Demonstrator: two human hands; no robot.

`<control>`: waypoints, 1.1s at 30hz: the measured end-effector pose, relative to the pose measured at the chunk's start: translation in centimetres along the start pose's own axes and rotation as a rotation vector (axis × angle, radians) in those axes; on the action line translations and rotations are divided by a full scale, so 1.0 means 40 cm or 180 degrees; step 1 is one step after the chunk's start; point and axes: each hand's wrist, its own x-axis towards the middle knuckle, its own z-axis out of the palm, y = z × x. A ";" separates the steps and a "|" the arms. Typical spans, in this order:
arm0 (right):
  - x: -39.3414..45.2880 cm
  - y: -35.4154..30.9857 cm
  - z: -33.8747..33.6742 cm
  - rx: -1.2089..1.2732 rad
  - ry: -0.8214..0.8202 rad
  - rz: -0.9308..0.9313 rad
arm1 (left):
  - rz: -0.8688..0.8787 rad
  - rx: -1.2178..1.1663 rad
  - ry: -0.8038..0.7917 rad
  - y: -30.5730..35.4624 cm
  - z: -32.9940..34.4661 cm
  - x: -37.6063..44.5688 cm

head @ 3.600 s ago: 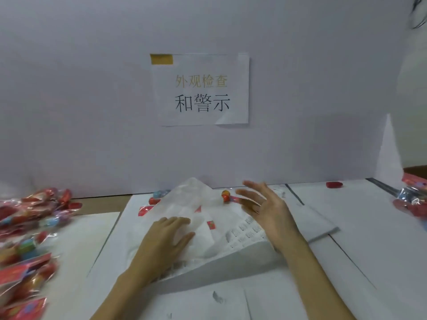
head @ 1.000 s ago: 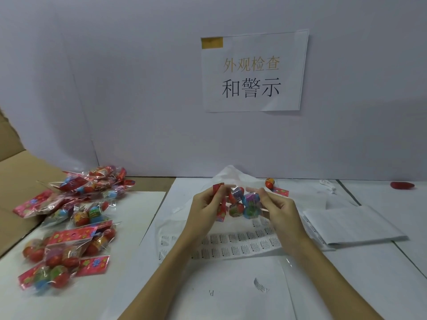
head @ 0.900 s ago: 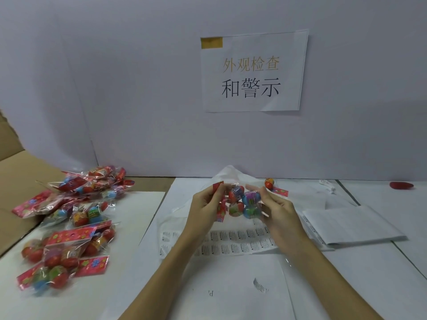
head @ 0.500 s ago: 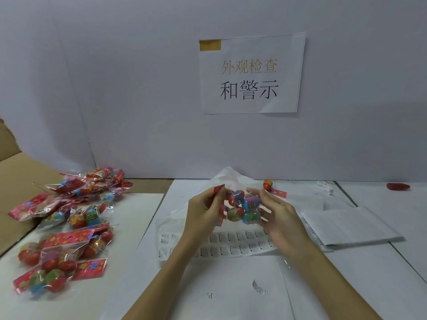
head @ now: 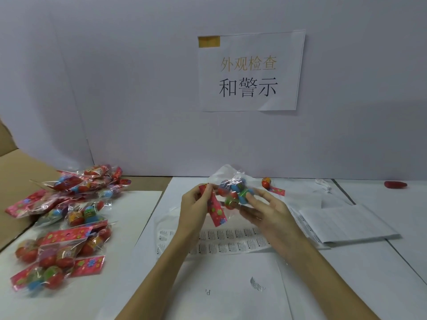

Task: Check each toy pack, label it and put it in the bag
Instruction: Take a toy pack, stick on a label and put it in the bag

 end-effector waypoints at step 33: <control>-0.016 0.001 -0.015 -0.2450 0.0462 -0.1248 | 0.0307 -0.0039 -0.0016 0.024 0.012 -0.021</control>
